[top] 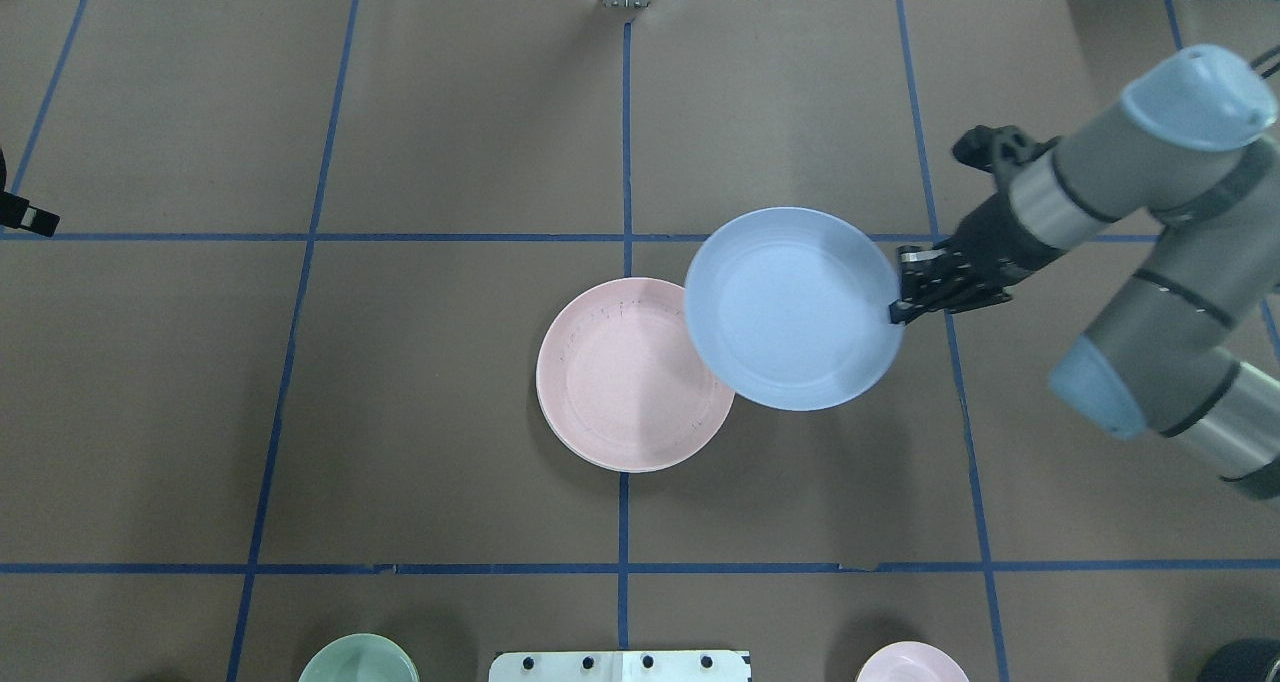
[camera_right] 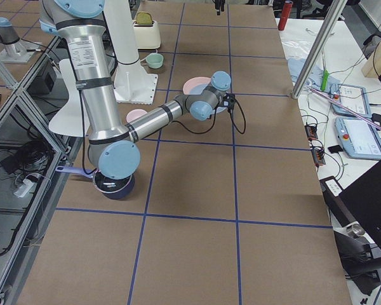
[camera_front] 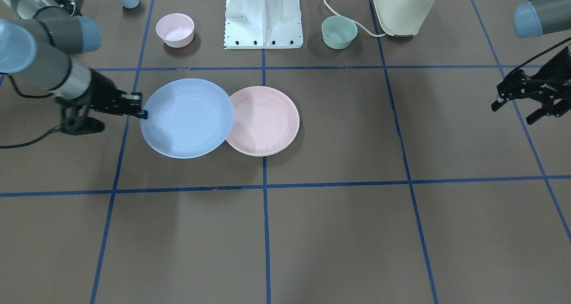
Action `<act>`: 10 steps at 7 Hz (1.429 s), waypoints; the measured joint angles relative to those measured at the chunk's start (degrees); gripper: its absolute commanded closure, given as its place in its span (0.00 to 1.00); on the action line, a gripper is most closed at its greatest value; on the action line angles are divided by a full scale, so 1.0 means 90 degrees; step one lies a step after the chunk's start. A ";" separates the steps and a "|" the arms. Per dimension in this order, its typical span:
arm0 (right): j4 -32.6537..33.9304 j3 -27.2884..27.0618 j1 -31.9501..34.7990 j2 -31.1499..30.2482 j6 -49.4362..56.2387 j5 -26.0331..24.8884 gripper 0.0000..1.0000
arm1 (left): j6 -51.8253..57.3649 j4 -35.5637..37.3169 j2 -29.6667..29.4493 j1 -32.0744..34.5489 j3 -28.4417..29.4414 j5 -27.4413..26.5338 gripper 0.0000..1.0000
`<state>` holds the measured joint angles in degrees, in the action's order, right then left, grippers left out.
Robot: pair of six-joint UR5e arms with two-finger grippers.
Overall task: Stack three plates with pink and blue
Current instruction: 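Carry the blue plate with the right gripper and lower it onto the pink plate, then open the right gripper and draw the right arm back away from the stack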
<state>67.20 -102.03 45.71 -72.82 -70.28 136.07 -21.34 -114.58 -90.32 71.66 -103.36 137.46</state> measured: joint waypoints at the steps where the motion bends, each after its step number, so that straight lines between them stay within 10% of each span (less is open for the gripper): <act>1: 0.0004 0.0003 -0.0543 0.0391 -0.0620 -0.0465 1.00 | 0.0051 0.0009 0.0010 0.0017 0.0002 -0.0001 0.00; 5: 0.0023 0.0046 -0.1238 0.0757 -0.1187 -0.1074 0.88 | 0.0086 0.0065 0.0022 0.0032 -0.0022 0.0000 0.00; 6: 0.0026 0.0076 -0.1257 0.0795 -0.1196 -0.1082 0.01 | 0.0086 0.0074 0.0027 0.0034 -0.0046 0.0000 0.00; 10: 0.0000 0.0021 -0.1024 0.0712 -0.1183 -0.1033 0.00 | 0.0121 0.0084 0.0161 0.0051 -0.0178 -0.0007 0.00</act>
<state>67.19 -101.84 36.50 -66.41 -80.93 126.78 -20.25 -113.82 -88.86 72.12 -104.96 137.40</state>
